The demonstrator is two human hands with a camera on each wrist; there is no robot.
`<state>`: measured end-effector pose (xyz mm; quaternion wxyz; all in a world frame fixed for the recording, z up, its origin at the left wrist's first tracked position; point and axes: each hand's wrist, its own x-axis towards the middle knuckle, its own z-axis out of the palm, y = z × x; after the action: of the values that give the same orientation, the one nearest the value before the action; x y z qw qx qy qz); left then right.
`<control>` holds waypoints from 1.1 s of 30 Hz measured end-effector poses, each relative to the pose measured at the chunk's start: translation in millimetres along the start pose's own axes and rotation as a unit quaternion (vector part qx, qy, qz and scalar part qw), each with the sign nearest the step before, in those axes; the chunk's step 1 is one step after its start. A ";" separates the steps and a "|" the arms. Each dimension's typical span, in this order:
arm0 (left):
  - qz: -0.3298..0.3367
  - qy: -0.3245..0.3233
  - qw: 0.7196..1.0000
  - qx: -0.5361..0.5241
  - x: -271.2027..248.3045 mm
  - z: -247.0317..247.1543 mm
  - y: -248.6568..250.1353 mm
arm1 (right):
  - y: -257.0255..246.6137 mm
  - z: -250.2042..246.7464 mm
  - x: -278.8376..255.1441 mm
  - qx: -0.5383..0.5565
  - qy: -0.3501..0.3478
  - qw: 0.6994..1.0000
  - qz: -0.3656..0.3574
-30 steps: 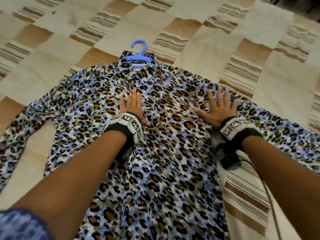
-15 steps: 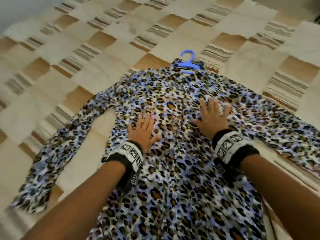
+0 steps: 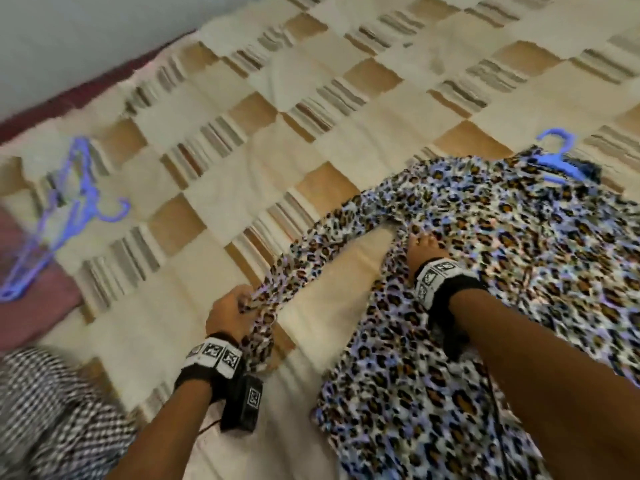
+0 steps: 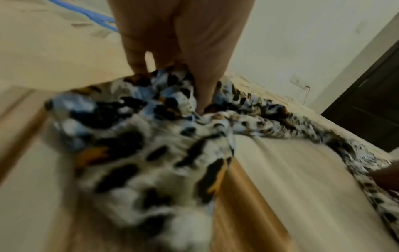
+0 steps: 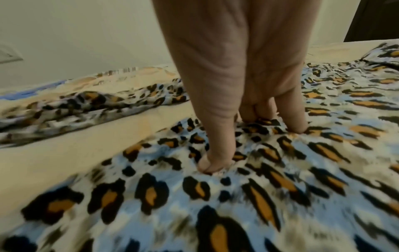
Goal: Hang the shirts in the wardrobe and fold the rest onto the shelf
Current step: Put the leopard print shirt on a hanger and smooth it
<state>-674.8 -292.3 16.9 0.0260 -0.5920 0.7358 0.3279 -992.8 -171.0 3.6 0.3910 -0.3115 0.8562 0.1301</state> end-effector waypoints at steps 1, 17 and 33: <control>0.013 0.042 0.999 0.016 2.0 -11.6 -2.9 | -3.9 -2.5 0.1 -0.009 -0.007 1.000 0.015; -0.063 0.218 0.973 0.033 51.1 -53.5 -48.4 | -23.4 -12.4 -17.0 -0.160 -0.005 0.986 0.048; -0.145 0.192 0.958 -0.155 139.9 -83.8 -60.1 | -31.7 -13.7 -7.7 -0.252 -0.010 0.968 0.013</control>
<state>-633.7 -459.8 -4.2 -0.1600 -0.7411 0.5733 0.3108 -976.9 -198.6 19.0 0.3063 -0.3872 0.7961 0.3500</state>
